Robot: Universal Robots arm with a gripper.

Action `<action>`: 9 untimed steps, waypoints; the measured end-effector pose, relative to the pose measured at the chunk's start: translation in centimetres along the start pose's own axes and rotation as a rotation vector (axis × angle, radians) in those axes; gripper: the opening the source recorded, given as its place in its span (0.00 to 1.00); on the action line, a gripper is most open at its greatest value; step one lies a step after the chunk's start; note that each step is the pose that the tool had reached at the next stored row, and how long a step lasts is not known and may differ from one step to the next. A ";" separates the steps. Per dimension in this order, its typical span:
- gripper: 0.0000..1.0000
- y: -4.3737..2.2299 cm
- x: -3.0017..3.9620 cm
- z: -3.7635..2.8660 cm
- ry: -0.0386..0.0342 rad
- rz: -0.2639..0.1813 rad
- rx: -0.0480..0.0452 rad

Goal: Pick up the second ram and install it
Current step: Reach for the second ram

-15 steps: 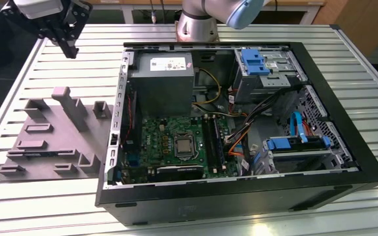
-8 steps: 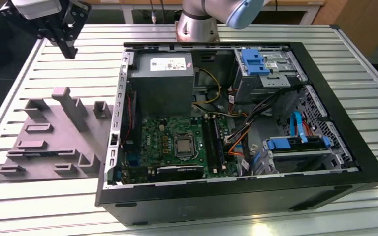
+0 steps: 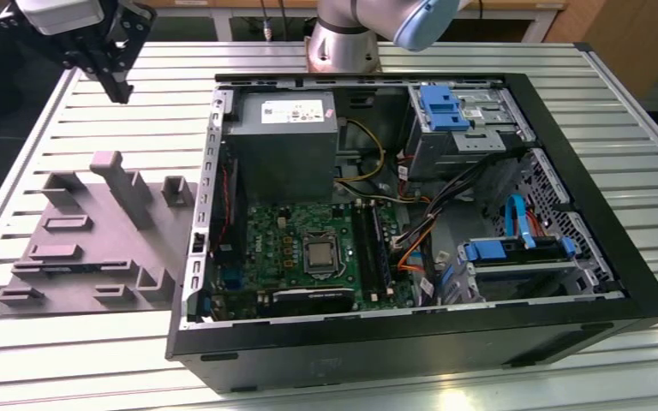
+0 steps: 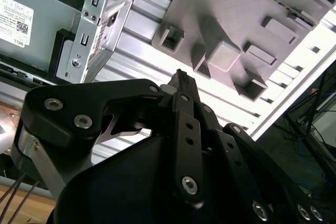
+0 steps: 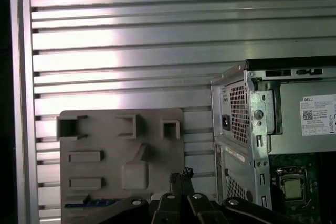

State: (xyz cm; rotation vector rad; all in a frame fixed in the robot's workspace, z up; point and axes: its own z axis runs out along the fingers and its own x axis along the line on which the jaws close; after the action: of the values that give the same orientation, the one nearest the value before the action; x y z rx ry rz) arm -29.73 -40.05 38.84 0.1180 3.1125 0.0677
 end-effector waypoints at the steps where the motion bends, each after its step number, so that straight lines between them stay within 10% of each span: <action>1: 0.11 -0.01 0.03 0.00 0.0001 0.000 0.0000; 9: 0.11 -0.07 0.25 0.04 0.0000 0.000 0.0000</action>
State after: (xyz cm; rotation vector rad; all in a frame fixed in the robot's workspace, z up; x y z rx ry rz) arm -29.99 -40.10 38.79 0.1180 3.1125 0.0677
